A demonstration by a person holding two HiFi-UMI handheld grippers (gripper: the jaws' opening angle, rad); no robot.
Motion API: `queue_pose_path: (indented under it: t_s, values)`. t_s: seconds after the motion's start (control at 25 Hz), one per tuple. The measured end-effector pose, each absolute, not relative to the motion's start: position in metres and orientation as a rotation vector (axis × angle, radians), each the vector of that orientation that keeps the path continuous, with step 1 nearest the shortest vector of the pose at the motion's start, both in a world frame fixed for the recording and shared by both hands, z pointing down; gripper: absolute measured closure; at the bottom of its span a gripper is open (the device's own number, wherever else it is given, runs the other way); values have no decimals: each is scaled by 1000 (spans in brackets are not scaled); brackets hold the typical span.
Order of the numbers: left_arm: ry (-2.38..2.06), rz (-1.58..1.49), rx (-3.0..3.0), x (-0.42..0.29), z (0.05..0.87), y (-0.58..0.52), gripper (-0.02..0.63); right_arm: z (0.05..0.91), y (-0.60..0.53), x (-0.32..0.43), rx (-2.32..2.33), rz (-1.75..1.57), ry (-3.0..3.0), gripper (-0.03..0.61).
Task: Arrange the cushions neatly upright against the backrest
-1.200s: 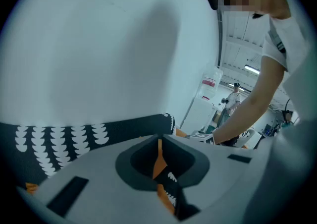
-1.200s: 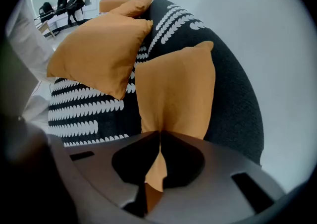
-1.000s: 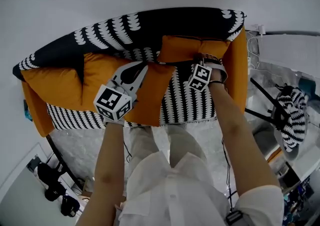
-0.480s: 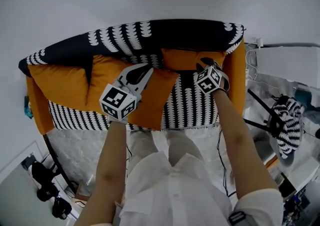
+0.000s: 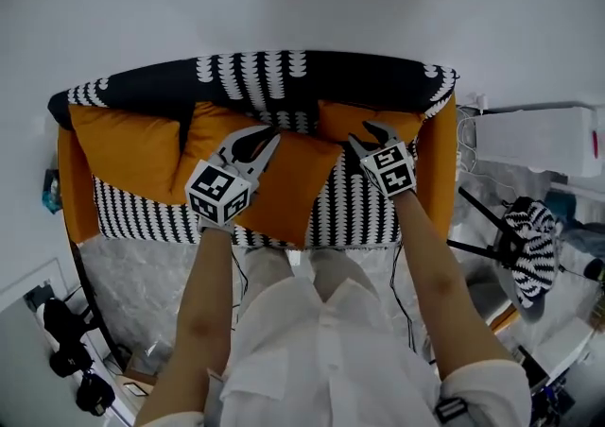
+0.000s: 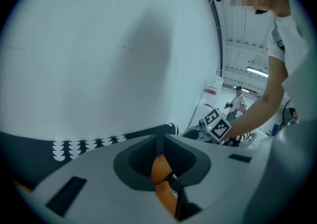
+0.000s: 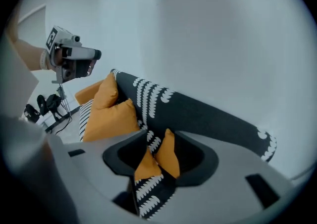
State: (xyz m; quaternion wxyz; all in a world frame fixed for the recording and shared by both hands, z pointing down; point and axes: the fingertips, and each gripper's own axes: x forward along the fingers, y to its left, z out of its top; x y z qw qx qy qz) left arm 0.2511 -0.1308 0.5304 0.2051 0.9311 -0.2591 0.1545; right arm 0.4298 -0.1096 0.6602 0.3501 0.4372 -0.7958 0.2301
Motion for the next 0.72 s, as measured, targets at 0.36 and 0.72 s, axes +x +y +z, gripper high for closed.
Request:
queue_pose_path:
  t_s: [0.36,0.72]
  values:
    - [-812,434,2513,166,552,-110,525,674,-87,325,878,600,-2128,355]
    - [-865,472,2432,92,584,-100,494,731,-88,237,669,641,-2091,311]
